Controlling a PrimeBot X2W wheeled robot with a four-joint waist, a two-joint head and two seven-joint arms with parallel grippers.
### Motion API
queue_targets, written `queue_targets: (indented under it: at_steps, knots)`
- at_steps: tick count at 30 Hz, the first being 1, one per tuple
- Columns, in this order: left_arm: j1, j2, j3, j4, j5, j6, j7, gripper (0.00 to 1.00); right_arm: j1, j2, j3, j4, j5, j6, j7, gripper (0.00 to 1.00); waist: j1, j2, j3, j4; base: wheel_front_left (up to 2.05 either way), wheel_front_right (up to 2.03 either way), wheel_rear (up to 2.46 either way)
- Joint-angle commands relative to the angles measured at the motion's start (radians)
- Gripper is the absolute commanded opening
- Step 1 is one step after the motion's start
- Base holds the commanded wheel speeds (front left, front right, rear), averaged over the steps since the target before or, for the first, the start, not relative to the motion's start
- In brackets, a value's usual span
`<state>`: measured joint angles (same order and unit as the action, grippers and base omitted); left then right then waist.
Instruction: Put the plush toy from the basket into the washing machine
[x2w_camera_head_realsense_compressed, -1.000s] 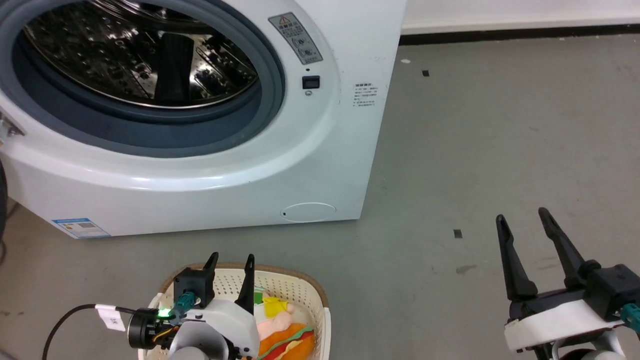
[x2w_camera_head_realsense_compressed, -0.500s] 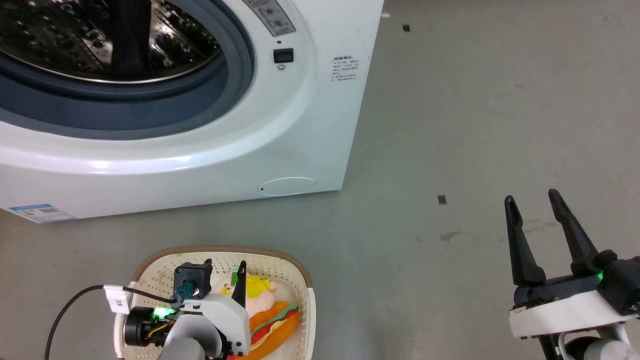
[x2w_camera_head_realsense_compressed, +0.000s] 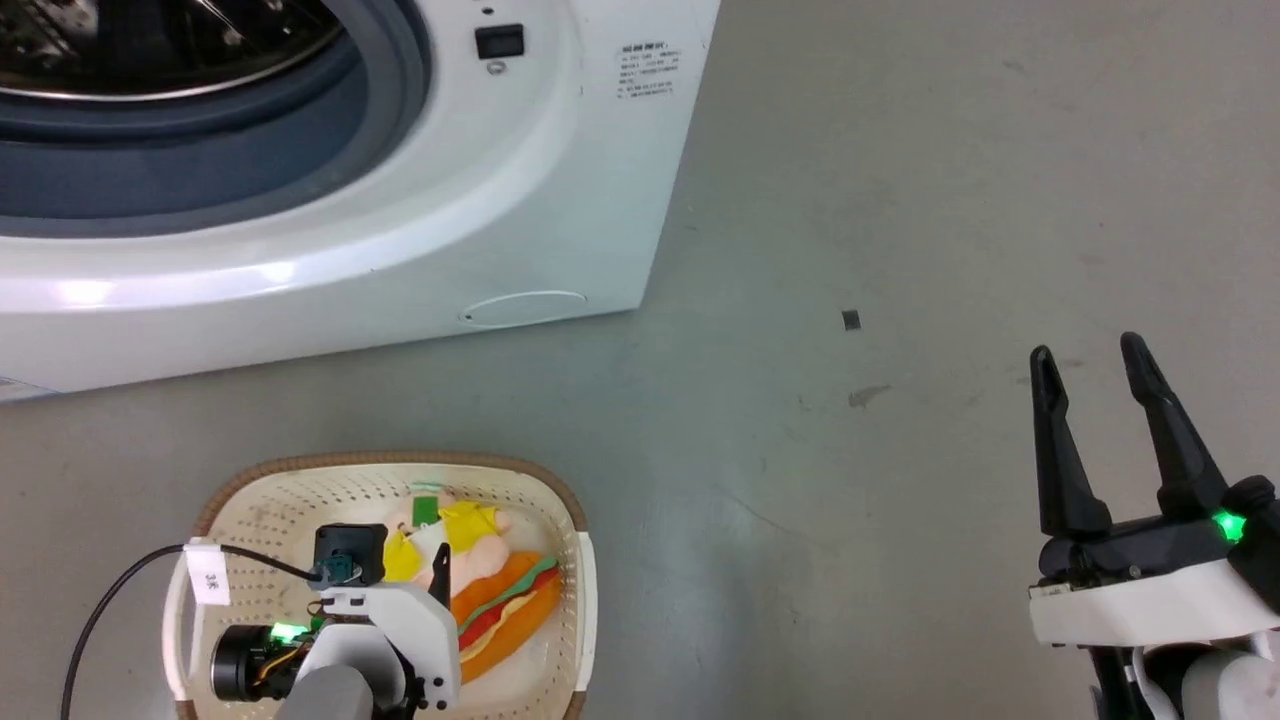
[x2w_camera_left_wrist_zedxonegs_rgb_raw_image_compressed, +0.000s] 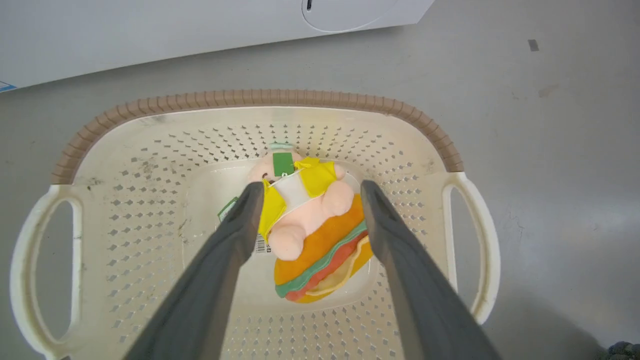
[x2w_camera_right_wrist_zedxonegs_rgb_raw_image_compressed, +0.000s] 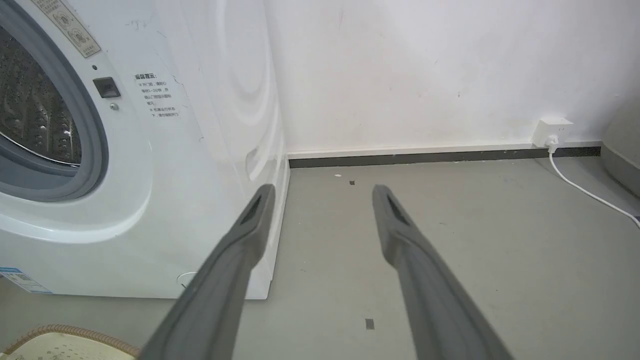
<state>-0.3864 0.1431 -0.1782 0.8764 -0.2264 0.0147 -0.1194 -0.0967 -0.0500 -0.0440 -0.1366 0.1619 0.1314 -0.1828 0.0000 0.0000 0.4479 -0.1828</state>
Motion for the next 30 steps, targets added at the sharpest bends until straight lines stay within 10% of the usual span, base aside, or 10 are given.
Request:
queue_targets:
  at_steps: [1,30]
  knots:
    - [-0.034,0.008,-0.007,0.033,-0.010,0.000,0.001,1.00,-0.023,0.000,-0.002,-0.009,0.015,-0.001,-0.011,1.00,0.0000,0.0000,0.029,-0.016,0.00,0.00,0.00]
    - [-0.268,0.087,-0.081,0.354,-0.110,0.023,0.052,1.00,-0.102,0.000,0.019,-0.085,0.099,-0.001,-0.069,1.00,0.0000,0.0000,0.362,-0.127,0.00,0.00,0.00]
